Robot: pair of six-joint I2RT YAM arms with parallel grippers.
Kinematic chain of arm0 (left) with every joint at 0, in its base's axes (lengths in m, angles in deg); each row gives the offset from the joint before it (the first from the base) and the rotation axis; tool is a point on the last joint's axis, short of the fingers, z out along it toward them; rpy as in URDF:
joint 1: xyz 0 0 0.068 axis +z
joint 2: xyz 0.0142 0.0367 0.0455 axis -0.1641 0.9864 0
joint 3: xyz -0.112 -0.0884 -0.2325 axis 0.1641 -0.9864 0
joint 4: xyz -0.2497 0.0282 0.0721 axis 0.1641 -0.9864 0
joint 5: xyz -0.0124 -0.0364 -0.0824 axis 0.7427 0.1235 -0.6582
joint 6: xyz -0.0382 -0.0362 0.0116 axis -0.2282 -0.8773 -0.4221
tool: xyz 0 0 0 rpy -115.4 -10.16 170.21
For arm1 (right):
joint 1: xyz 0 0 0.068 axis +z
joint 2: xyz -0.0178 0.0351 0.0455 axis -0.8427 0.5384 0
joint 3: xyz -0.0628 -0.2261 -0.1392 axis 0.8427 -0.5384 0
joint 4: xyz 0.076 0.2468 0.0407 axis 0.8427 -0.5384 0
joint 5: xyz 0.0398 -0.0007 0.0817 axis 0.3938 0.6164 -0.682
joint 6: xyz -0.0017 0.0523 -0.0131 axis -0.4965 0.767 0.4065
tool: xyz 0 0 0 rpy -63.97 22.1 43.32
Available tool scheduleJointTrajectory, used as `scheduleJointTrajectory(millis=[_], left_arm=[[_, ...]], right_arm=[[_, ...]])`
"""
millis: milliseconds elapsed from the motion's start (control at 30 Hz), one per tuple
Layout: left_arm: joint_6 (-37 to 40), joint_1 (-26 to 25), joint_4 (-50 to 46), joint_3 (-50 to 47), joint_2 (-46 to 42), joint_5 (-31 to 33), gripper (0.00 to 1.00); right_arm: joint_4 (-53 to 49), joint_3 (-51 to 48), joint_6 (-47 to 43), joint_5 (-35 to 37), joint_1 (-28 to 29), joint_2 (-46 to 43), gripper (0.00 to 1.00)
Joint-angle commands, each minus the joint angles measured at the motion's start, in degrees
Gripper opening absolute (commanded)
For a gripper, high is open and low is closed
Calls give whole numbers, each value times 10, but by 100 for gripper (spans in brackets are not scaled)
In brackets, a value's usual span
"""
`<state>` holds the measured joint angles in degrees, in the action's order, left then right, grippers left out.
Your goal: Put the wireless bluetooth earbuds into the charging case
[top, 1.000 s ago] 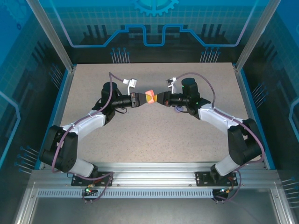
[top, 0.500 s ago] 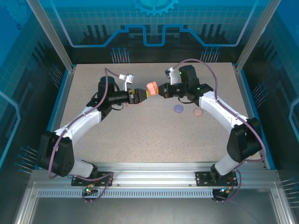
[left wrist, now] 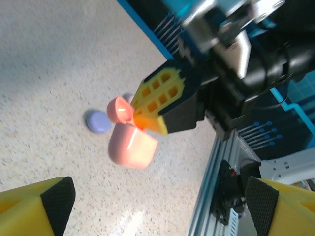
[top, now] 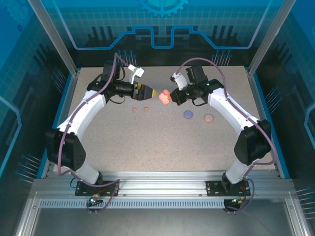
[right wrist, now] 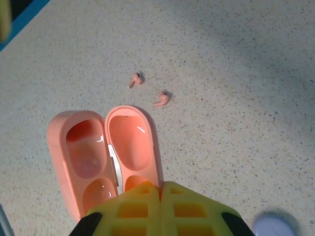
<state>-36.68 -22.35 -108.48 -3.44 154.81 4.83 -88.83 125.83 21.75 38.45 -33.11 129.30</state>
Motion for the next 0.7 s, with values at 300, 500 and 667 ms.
scheduleJointTrajectory(millis=[300,500,667], left_arm=[[92,-22,-138,89,107,-95,71],[127,-33,-195,136,142,-105,58],[146,-39,-223,153,160,-109,52]], right_arm=[[-104,77,-79,-87,-2,48,0],[-105,80,-80,-89,-2,55,0],[-106,82,-82,-89,-1,58,0]])
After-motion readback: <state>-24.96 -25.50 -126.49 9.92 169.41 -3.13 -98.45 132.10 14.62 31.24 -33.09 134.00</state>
